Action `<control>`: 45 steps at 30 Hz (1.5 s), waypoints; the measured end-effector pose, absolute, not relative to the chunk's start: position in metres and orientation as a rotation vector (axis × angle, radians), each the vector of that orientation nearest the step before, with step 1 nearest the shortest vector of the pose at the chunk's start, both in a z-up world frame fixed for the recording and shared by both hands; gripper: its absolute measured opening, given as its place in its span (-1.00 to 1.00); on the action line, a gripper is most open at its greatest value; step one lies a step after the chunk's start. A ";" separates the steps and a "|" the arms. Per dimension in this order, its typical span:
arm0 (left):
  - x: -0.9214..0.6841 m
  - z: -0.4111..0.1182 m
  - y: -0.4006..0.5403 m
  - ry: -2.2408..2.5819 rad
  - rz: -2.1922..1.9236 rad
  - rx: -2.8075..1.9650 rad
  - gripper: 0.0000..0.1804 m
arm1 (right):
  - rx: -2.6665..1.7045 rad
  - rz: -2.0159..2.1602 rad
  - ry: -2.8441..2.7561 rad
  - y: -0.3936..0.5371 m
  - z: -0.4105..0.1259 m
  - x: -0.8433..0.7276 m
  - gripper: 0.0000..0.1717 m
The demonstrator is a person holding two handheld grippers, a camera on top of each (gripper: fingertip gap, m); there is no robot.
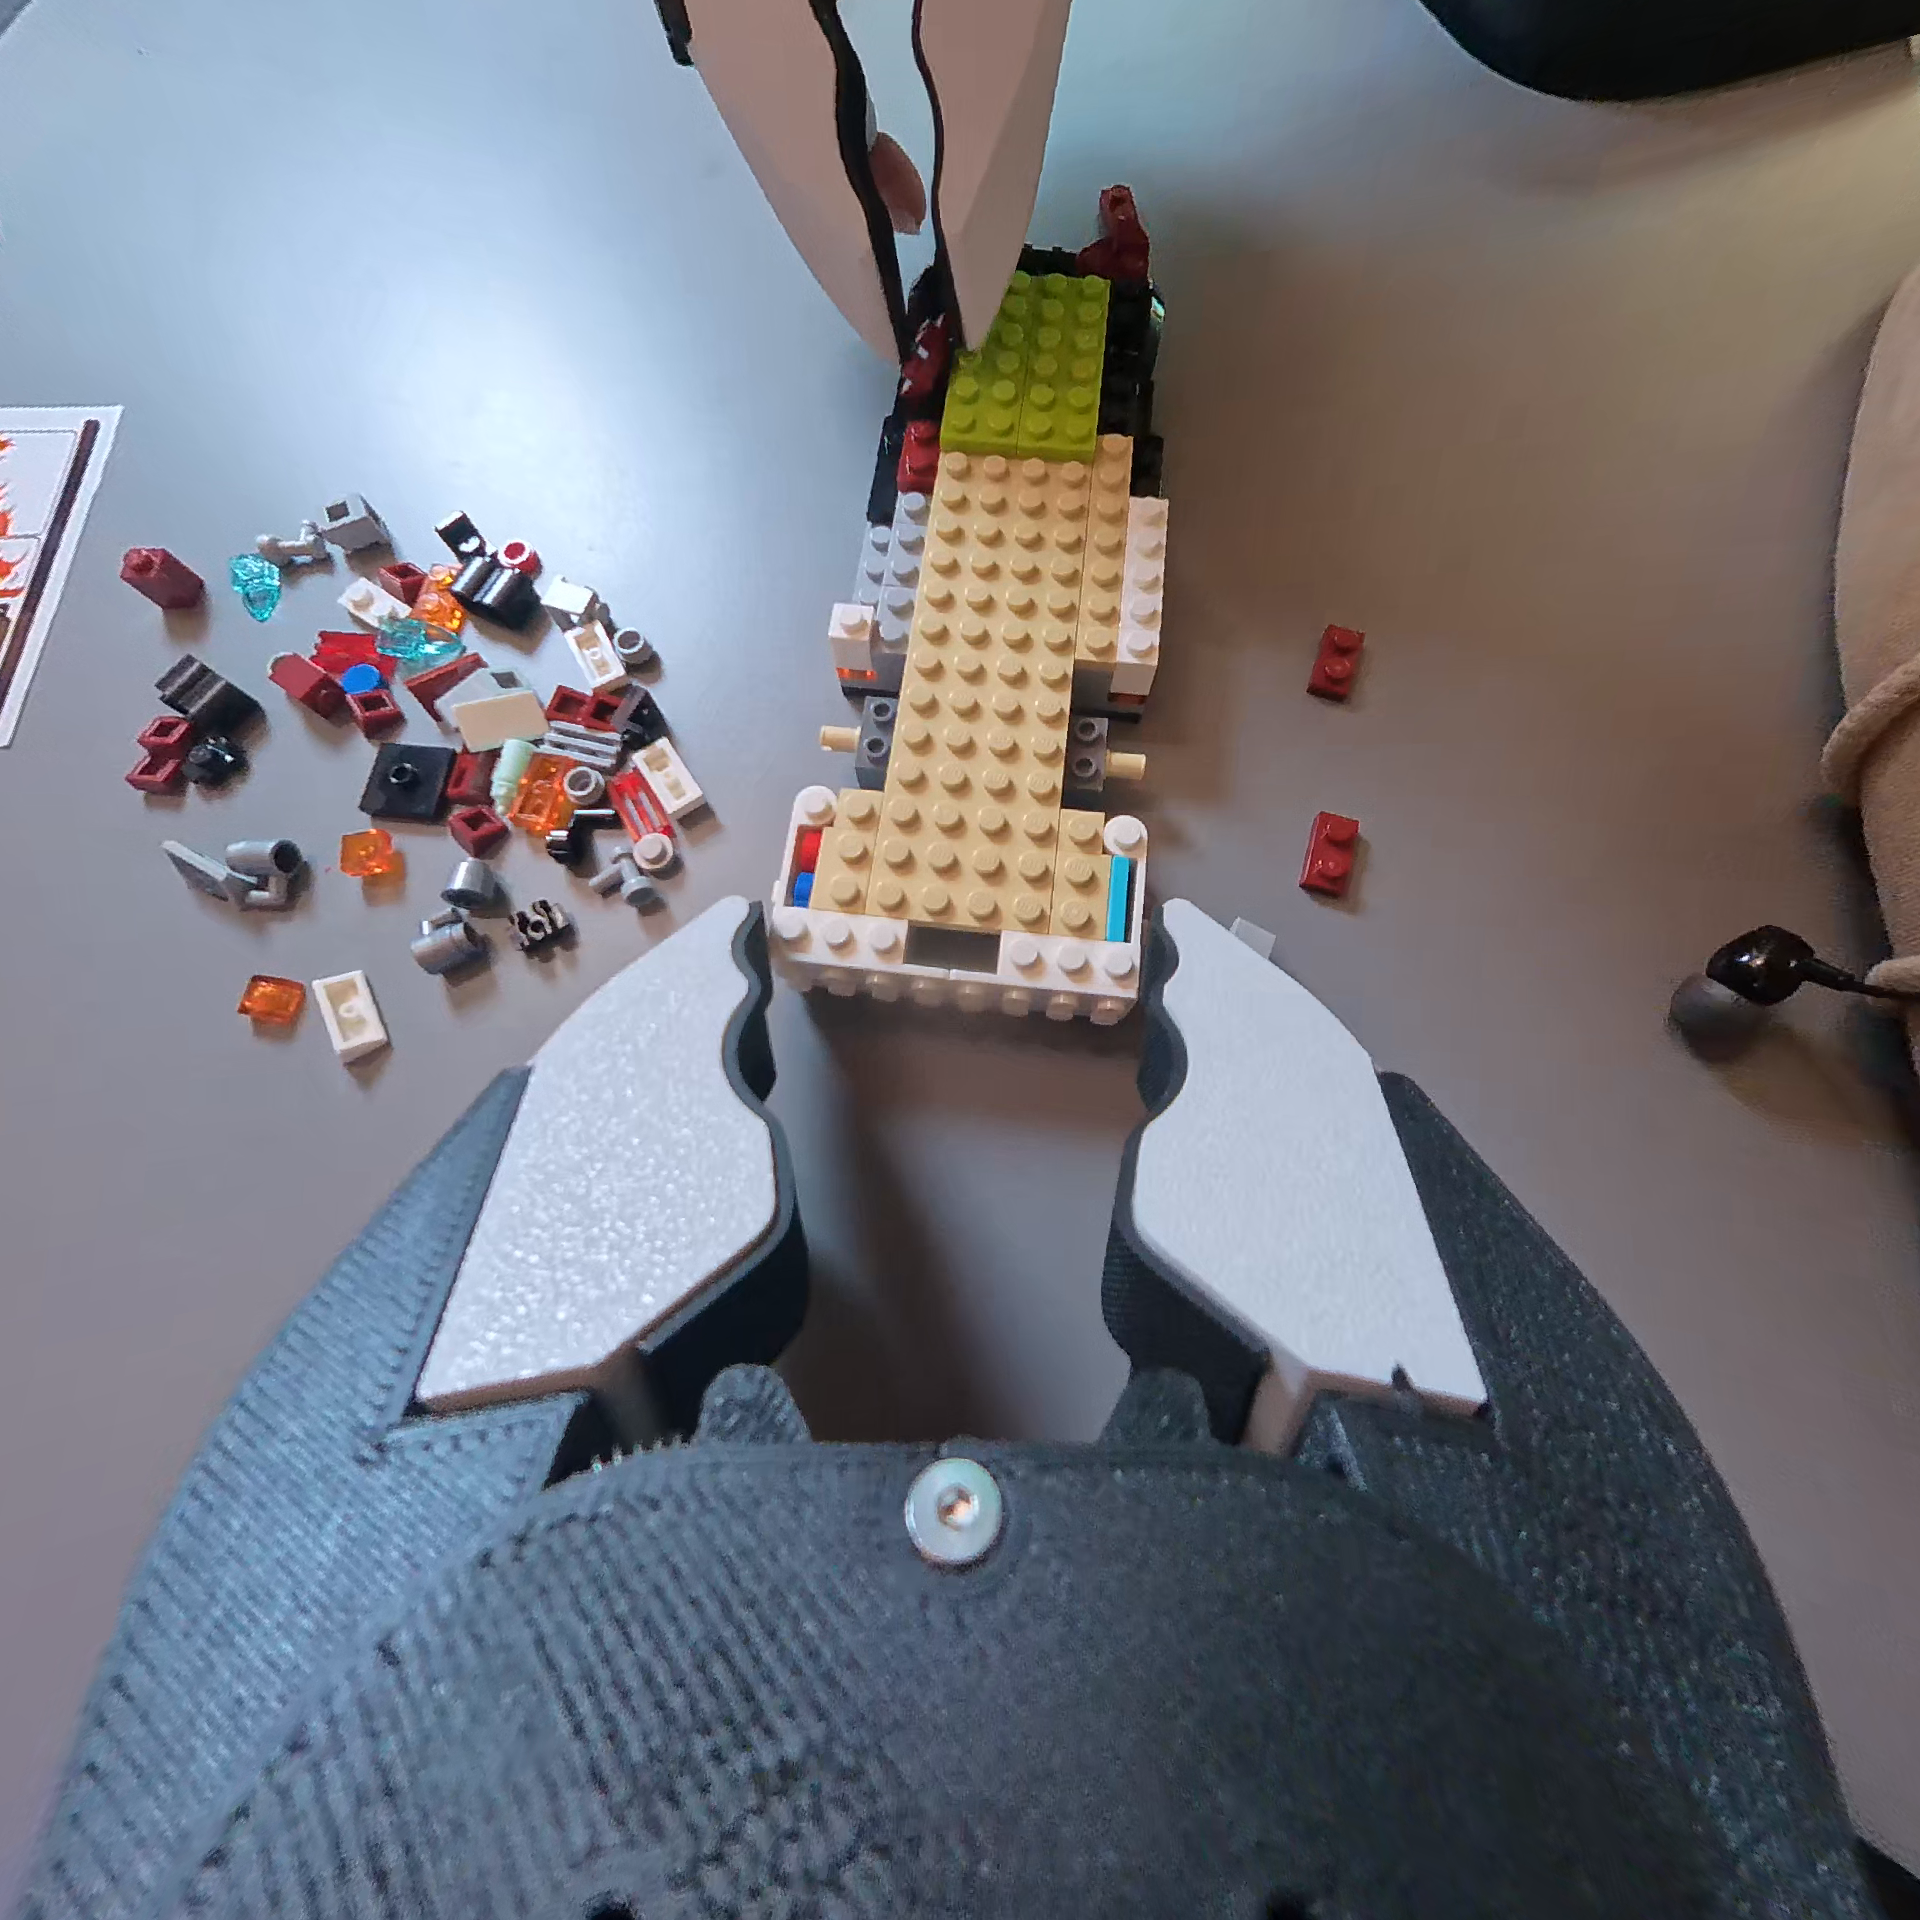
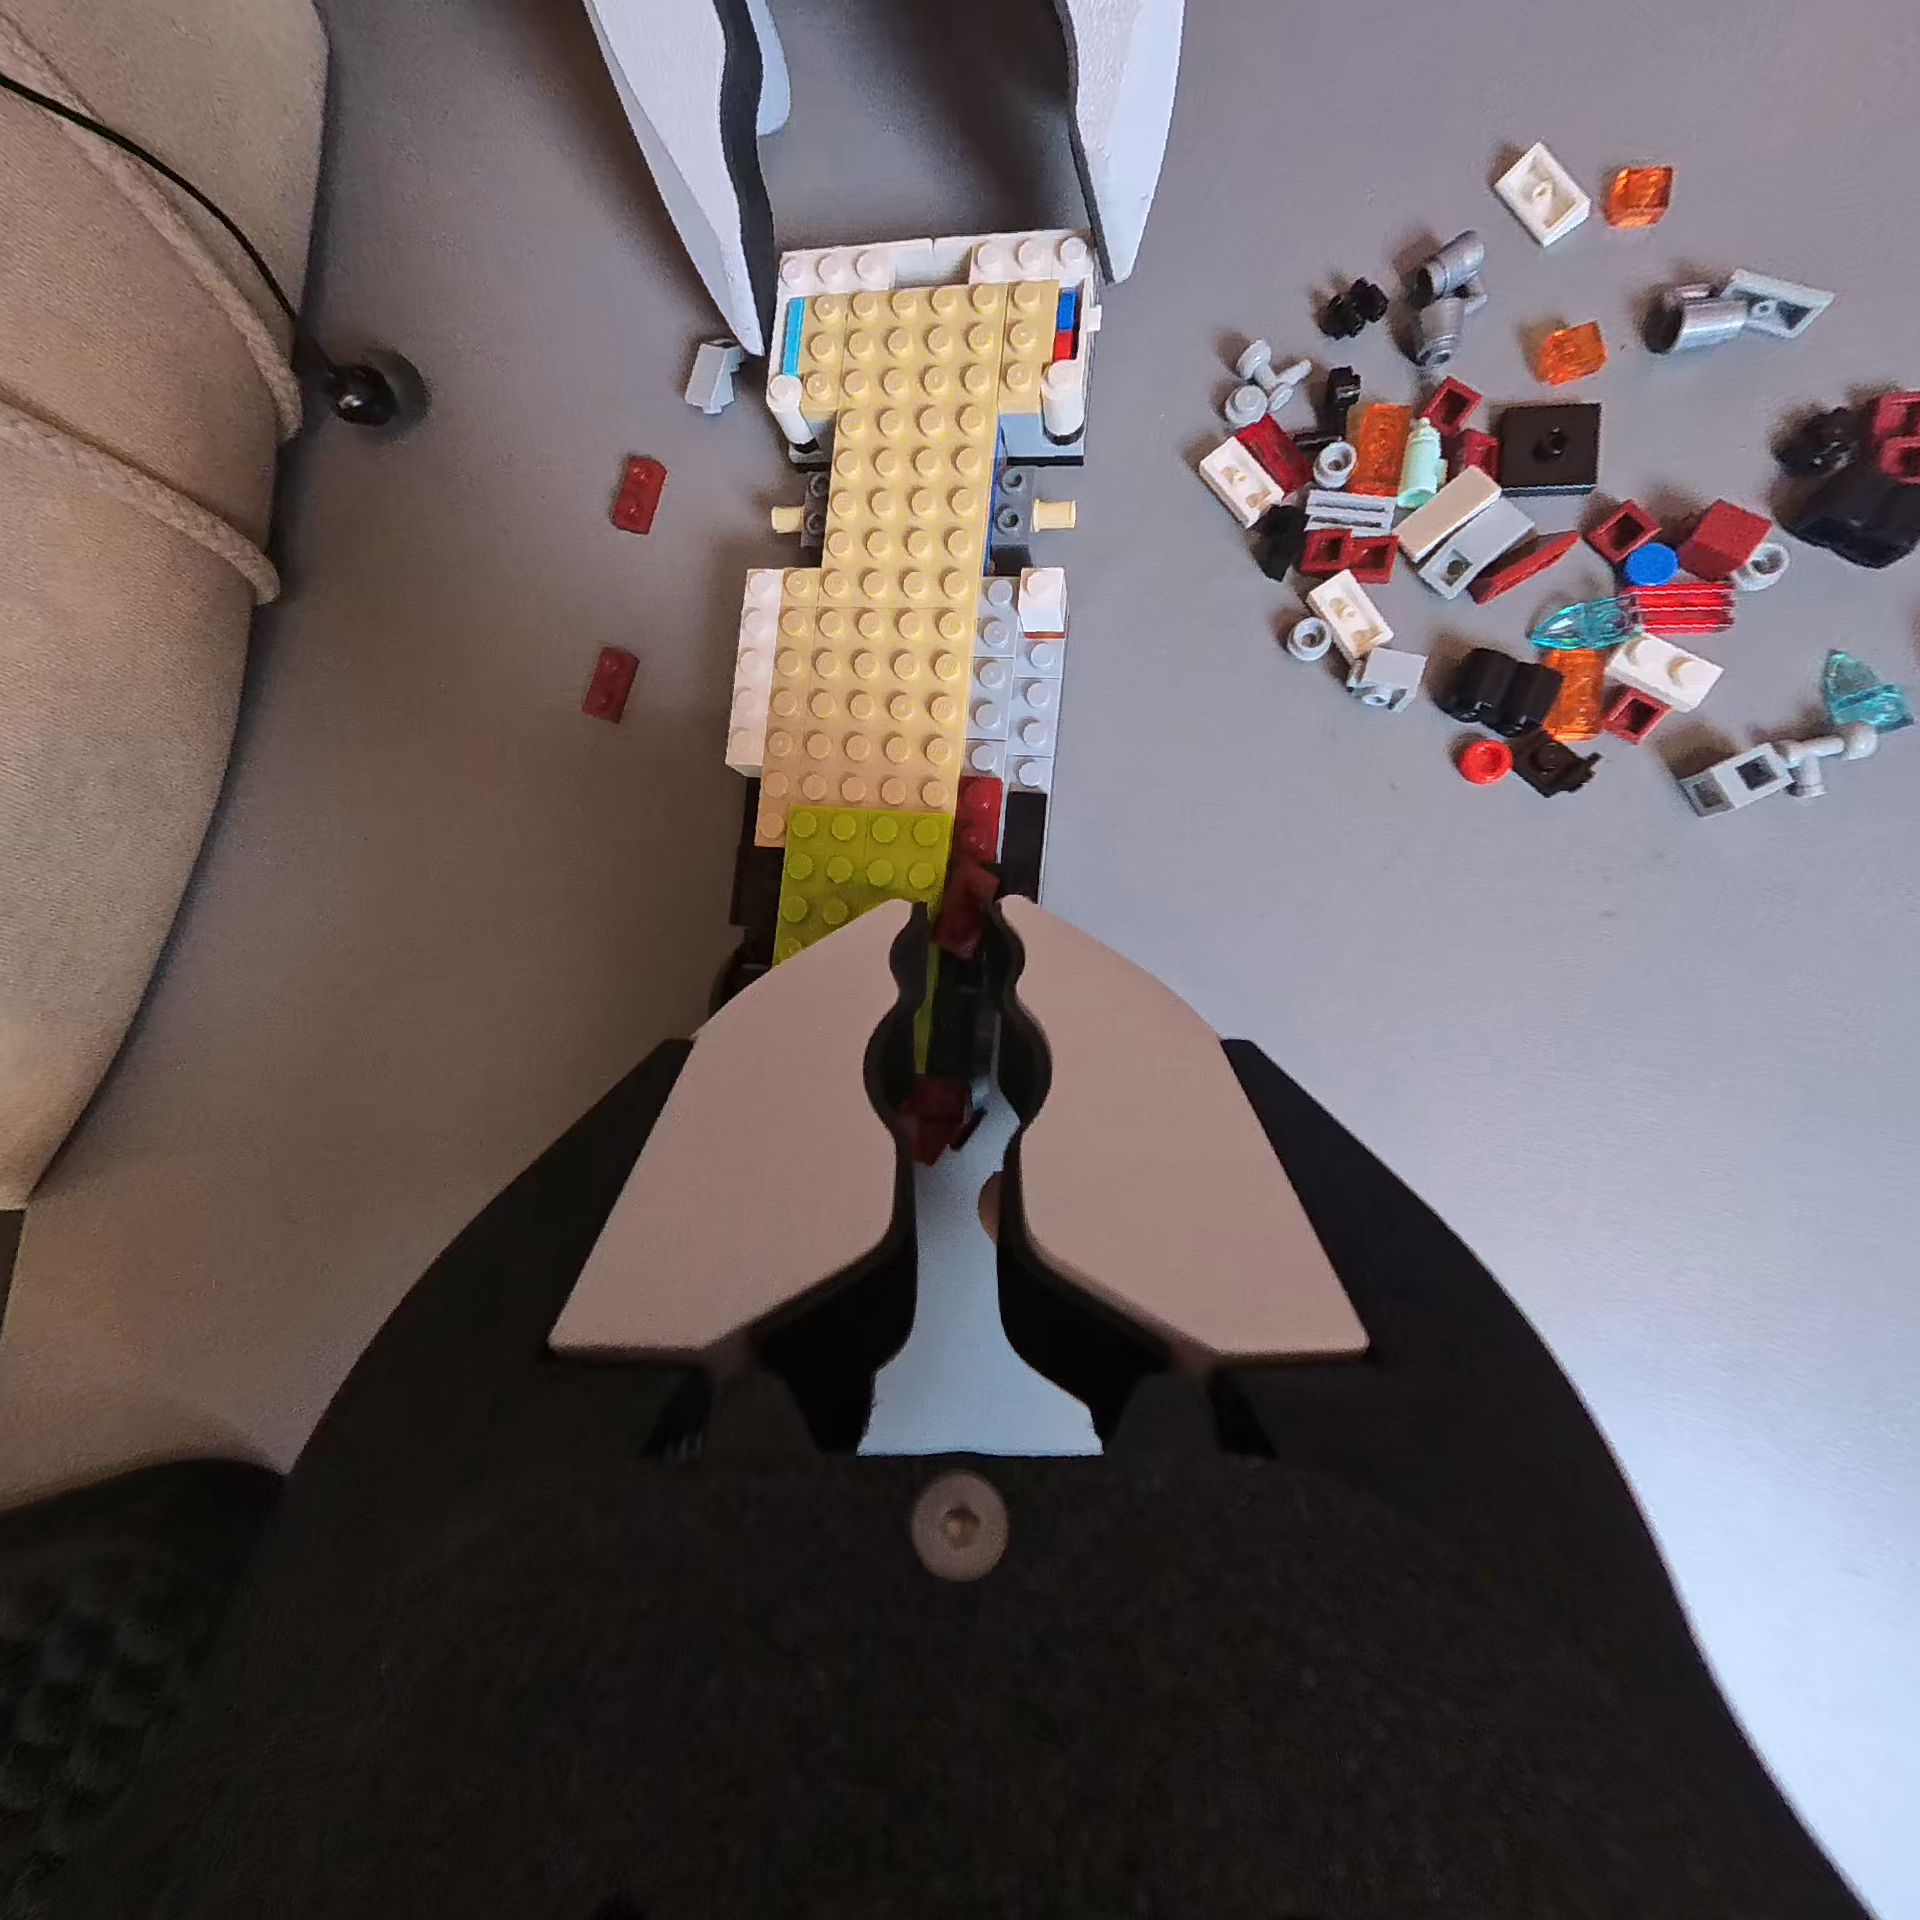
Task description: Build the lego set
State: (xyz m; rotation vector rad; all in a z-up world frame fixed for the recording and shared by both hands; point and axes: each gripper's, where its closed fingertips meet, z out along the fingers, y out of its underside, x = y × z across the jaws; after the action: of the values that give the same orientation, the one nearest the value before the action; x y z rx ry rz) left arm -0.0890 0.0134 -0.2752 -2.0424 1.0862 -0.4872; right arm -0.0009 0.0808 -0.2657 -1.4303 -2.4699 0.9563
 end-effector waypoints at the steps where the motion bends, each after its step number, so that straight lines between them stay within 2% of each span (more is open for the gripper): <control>1: -0.089 -0.275 0.013 1.086 -0.488 -2.042 -0.24 | -1.431 0.950 -2.482 0.081 -0.266 0.000 -0.87; 17: -0.089 -0.276 0.014 1.090 -0.490 -2.038 -0.24 | -1.455 0.964 -2.534 0.079 -0.262 0.001 -0.82; 32: -0.089 -0.277 0.015 1.091 -0.495 -2.034 -0.24 | -1.505 0.957 -2.559 0.080 -0.265 -0.004 -1.00; 45: -0.088 -0.277 0.015 1.092 -0.495 -2.032 -0.23 | -1.448 0.817 -2.612 0.078 -0.267 -0.004 -1.00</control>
State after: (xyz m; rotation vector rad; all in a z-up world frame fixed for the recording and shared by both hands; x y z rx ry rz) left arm -0.0882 0.0150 -0.2767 -2.0317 1.0924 -0.4947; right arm -0.0038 0.0778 -0.2673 -1.4484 -2.6117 0.8170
